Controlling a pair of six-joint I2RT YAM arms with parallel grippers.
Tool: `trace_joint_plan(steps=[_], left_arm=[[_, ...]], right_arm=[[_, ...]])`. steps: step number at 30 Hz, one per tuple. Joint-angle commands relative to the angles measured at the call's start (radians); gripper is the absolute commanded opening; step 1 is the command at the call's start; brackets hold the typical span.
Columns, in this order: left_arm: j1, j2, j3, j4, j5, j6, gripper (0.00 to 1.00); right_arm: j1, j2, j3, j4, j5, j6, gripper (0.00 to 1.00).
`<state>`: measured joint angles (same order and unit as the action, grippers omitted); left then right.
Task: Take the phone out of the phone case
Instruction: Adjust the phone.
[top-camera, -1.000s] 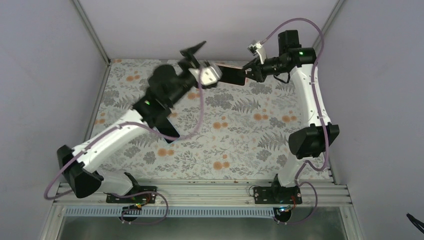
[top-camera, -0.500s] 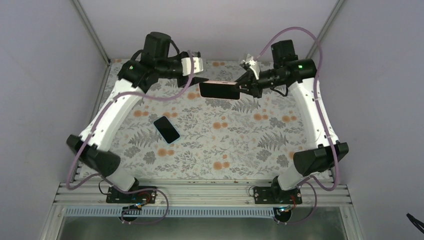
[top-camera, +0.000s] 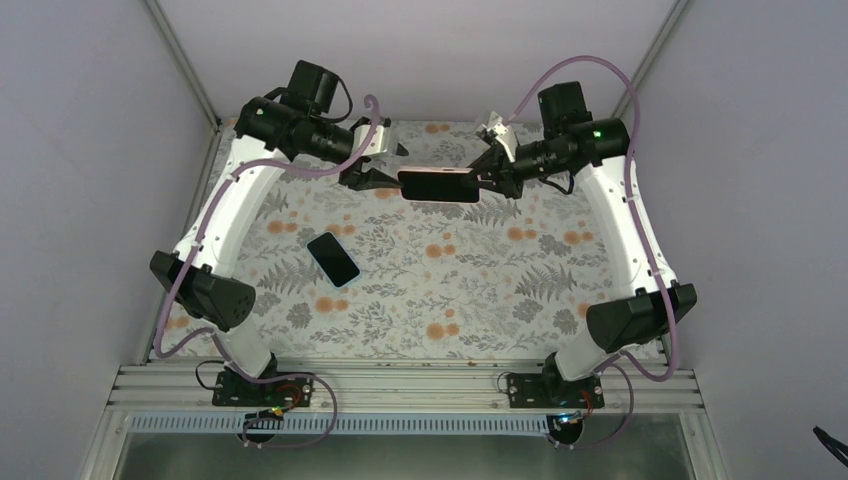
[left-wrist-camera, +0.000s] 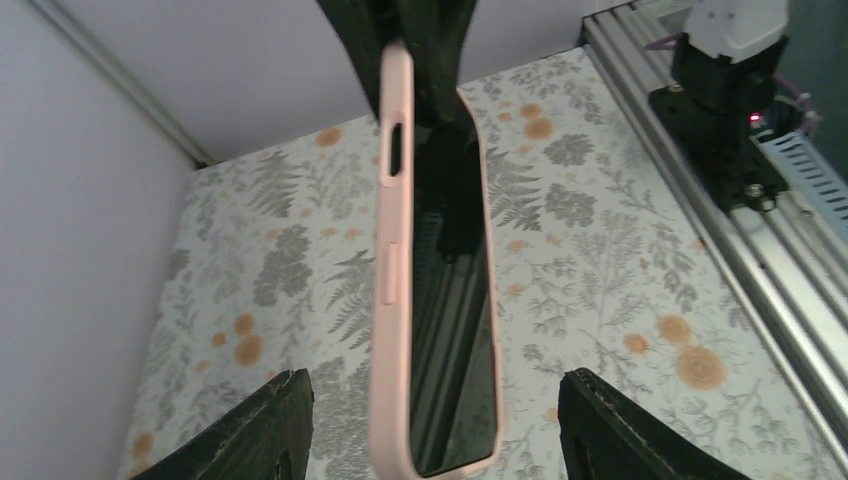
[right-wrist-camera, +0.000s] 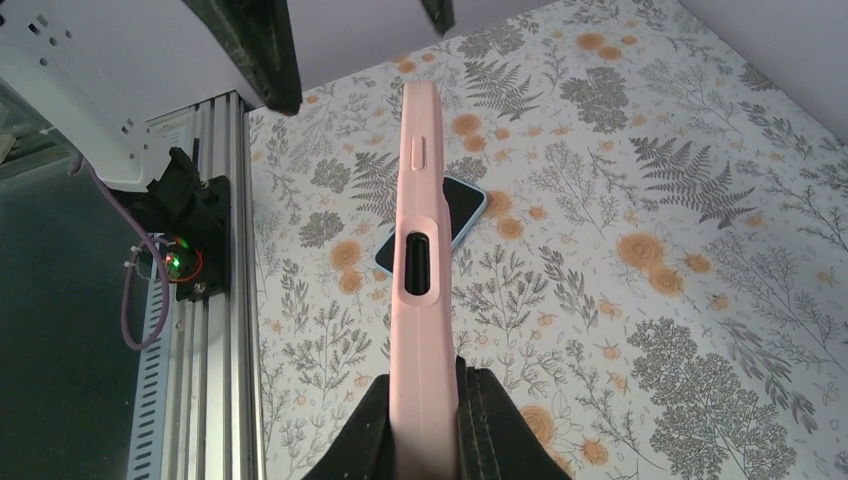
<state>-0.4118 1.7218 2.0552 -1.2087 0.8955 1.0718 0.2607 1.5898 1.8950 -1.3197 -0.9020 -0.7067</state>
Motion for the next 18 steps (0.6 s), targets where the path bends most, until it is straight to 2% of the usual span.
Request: trace_joint_plan(steps=[1, 13, 18], left_arm=[[0.008, 0.034, 0.019, -0.136, 0.084, 0.095, 0.61], [0.046, 0.11, 0.032, -0.108, 0.104, 0.071, 0.63], [0.045, 0.122, 0.054, -0.145, 0.13, 0.083, 0.57]], right_arm=[[-0.002, -0.022, 0.018, 0.053, -0.078, -0.011, 0.03], [0.046, -0.012, 0.052, 0.055, -0.091, 0.009, 0.03], [0.048, -0.018, 0.048, 0.115, -0.089, 0.047, 0.03]])
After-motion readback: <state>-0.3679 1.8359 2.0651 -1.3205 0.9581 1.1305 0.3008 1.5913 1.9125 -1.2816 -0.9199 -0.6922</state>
